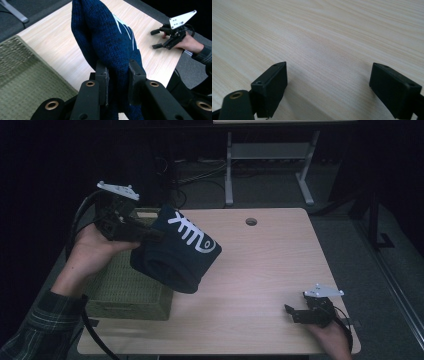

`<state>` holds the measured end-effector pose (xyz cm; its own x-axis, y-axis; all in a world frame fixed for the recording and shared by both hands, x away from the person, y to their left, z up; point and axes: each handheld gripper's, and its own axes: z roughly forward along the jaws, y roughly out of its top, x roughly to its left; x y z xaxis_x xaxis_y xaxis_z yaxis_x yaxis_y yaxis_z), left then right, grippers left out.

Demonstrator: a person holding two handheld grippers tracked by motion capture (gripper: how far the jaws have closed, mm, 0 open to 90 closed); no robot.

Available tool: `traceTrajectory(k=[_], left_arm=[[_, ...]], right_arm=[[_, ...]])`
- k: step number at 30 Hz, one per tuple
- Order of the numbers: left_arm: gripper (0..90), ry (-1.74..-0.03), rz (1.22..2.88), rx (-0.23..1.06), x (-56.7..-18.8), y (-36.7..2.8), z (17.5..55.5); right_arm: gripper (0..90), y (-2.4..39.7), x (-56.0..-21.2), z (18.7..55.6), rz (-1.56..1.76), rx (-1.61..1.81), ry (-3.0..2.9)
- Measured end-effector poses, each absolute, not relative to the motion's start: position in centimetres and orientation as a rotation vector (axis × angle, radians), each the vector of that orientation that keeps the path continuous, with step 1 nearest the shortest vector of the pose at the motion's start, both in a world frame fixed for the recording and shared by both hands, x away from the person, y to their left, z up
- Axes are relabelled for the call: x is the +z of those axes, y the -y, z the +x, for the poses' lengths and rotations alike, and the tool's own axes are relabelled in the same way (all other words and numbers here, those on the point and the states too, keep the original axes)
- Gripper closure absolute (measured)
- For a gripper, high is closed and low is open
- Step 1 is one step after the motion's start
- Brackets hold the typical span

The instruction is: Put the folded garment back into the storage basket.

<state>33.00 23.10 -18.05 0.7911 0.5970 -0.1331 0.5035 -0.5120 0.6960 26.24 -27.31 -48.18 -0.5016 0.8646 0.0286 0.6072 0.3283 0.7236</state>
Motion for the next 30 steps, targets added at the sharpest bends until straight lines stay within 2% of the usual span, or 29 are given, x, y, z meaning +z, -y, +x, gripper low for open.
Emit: traceTrajectory(k=[17,30], left_arm=[[74.5,-0.947,2.133,0.216,-17.5,-29.1,32.6],[74.4,-1.074,2.081,0.240,-19.2,-33.5,32.5]], right_arm=[[14.5,27.3,-48.2,26.2,1.307,0.980,-2.236],[14.5,27.3,-48.2,26.2,1.305,0.978,-2.237]])
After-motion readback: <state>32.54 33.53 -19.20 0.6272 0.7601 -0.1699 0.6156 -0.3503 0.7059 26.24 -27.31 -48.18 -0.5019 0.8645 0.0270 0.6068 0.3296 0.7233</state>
